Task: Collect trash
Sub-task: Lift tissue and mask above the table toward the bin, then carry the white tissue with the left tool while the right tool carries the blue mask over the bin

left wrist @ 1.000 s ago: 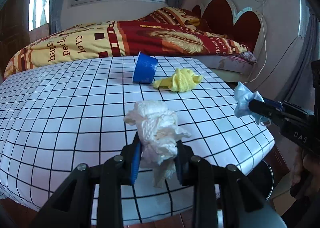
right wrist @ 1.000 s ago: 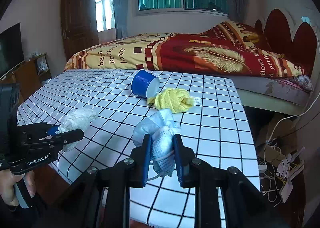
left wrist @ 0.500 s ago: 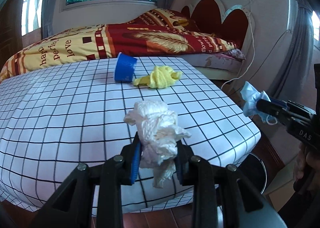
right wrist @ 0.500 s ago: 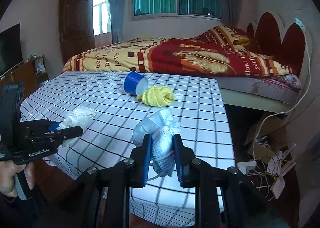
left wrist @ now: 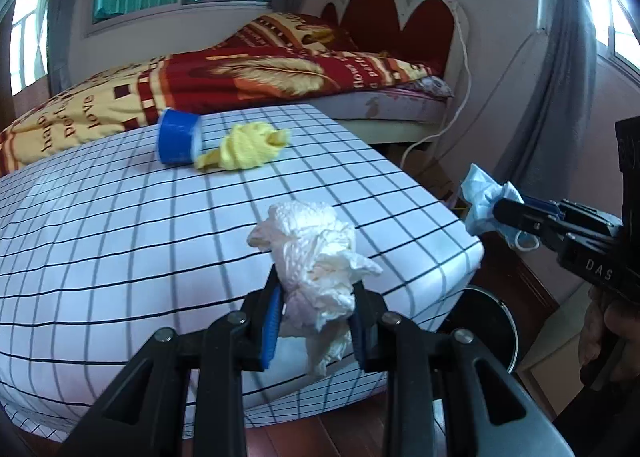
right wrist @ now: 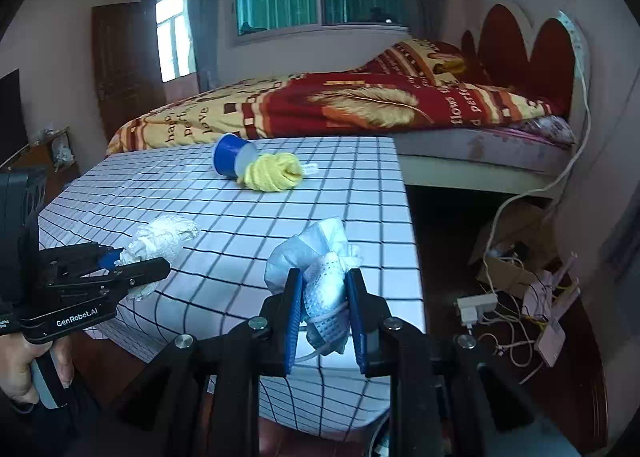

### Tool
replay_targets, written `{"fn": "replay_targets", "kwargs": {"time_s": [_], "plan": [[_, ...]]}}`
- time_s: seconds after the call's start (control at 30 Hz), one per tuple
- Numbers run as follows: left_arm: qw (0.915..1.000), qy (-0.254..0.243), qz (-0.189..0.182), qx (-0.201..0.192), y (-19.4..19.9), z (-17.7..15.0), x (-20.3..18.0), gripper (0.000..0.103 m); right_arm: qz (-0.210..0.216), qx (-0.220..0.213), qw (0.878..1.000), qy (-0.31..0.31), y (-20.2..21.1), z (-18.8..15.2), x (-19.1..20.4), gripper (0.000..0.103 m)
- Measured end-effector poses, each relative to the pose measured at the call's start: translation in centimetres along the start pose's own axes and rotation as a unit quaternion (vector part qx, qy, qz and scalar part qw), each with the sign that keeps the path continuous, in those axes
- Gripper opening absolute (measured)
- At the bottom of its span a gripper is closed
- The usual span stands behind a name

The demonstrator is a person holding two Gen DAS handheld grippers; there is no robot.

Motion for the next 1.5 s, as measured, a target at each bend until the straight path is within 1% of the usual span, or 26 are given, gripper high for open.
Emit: {"fn": "replay_targets", "kwargs": {"time_s": [0.27, 0.5, 0.77, 0.97, 1.13, 1.3, 1.5], "plan": [[0.9992, -0.021, -0.032, 0.010, -1.4, -0.2, -3.8, 0.030, -0.028, 0.011, 0.999, -0.018, 1.4, -2.0, -3.5, 0.024], [0.9966, -0.039, -0.067, 0.027, -3.2, -1.3, -8.0, 0.030, -0.056, 0.023, 0.998, -0.036, 2.5, -4.2, -6.9, 0.024], [0.9914, -0.060, -0.103, 0.054, -5.2, -3.0, -12.8, 0.030, -0.085, 0.038, 0.994, -0.060, 3.6, -6.9, -10.8, 0.024], [0.9868, -0.072, -0.126, 0.072, -6.4, -4.3, -15.8, 0.030, -0.095, 0.045, 0.992, -0.072, 4.1, -8.4, -12.9, 0.024], [0.9833, -0.081, -0.139, 0.086, -7.3, -5.2, -17.8, 0.030, -0.121, 0.046, 0.990, -0.058, 4.7, -9.4, -14.4, 0.024], [0.9793, -0.088, -0.150, 0.103, -8.6, -6.4, -19.3, 0.031, -0.121, 0.064, 0.989, -0.063, 4.4, -11.3, -15.6, 0.024], [0.9728, -0.093, -0.165, 0.134, -10.6, -8.6, -20.6, 0.030, -0.109, 0.109, 0.986, -0.067, 2.6, -15.2, -16.4, 0.024]]}}
Point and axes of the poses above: each gripper's, at about its wrist camera, not at the fingertips, and y roughly against the way its jaws point, x to its left, z to its top, the point moved 10 cm from there along -y, roughly the way its jaws point, and after that the axes turned 8 degrees about -z, right-handed, at the moved point
